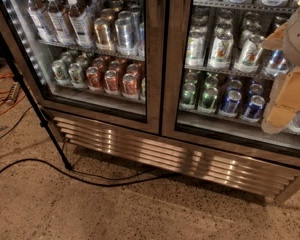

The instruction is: Open right fridge door

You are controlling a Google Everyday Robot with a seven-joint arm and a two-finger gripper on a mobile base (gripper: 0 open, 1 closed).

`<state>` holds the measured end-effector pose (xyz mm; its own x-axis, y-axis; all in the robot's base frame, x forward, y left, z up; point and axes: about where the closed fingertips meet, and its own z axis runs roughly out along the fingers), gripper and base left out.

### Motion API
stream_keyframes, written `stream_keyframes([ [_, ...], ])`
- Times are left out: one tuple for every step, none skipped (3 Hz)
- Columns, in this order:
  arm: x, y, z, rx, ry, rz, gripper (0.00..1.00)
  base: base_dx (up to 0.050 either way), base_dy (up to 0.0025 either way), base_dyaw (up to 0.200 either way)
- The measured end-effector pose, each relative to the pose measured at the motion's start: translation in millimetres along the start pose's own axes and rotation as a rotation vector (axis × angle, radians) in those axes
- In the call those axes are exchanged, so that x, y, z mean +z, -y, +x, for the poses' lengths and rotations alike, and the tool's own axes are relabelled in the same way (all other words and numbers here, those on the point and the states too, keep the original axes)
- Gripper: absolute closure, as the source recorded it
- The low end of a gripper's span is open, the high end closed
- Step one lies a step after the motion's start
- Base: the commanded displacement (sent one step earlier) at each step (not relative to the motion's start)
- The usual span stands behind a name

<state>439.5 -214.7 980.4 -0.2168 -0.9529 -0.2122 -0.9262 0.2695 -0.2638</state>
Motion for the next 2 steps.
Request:
stream_keyframes([
  [0.0,0.0,0.0,0.0,0.0,0.0,0.0,0.0,0.0,0.0],
  [0.0,2.8,1.0,-0.005,0.004,0.006,0.0,0.0,0.0,0.0],
])
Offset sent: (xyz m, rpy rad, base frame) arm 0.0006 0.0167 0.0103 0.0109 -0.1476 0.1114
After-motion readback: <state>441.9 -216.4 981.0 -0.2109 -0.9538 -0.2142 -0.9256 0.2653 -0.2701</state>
